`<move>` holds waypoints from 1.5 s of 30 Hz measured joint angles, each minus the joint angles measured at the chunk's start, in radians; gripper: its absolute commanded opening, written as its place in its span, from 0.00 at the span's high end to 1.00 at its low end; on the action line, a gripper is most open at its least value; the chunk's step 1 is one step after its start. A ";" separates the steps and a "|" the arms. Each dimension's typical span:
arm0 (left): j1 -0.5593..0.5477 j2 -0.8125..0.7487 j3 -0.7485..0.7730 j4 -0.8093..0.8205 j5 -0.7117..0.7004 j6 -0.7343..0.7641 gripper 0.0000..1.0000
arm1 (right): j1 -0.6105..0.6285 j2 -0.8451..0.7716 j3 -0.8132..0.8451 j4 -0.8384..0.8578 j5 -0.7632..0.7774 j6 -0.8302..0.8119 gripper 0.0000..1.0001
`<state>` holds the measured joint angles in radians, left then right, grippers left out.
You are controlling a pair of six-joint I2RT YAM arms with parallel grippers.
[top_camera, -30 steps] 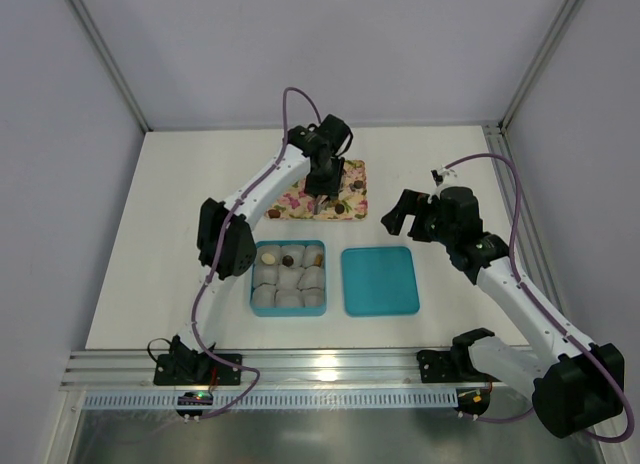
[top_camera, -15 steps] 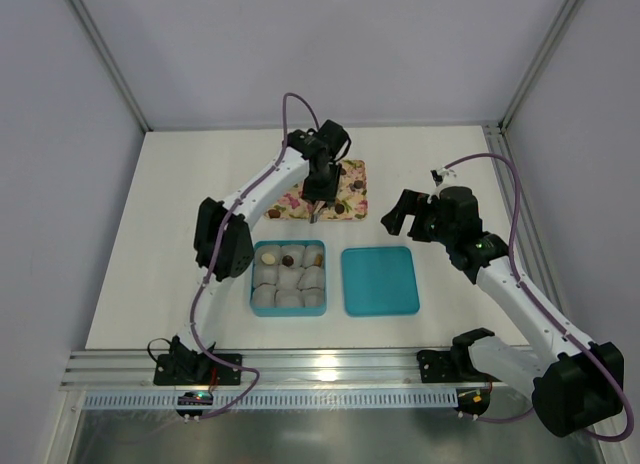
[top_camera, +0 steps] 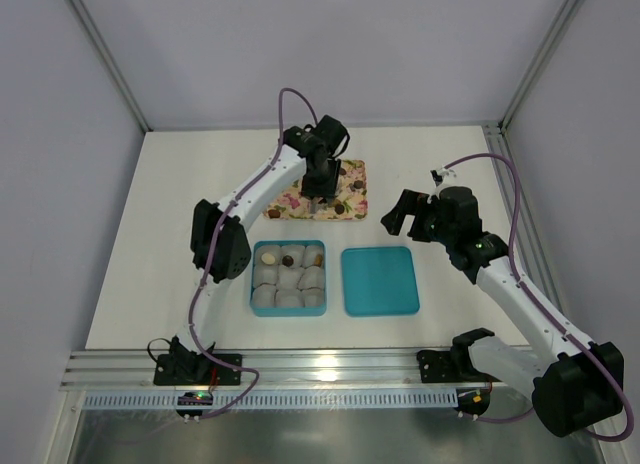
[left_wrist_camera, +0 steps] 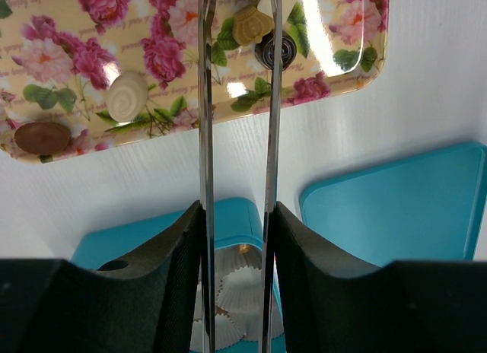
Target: Pack the chocolate
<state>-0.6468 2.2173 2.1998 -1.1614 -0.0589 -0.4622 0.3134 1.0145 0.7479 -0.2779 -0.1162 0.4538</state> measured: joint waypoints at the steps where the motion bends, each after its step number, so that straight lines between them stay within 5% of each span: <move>1: 0.000 0.002 0.008 -0.005 0.000 0.000 0.60 | 0.000 0.000 0.000 0.000 0.000 0.000 0.00; 45: 0.008 -0.006 0.038 -0.053 -0.029 0.024 0.71 | 0.000 0.009 -0.005 0.008 -0.004 0.001 0.00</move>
<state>-0.6388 2.2108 2.2379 -1.2140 -0.0879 -0.4377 0.3134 1.0233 0.7433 -0.2695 -0.1200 0.4549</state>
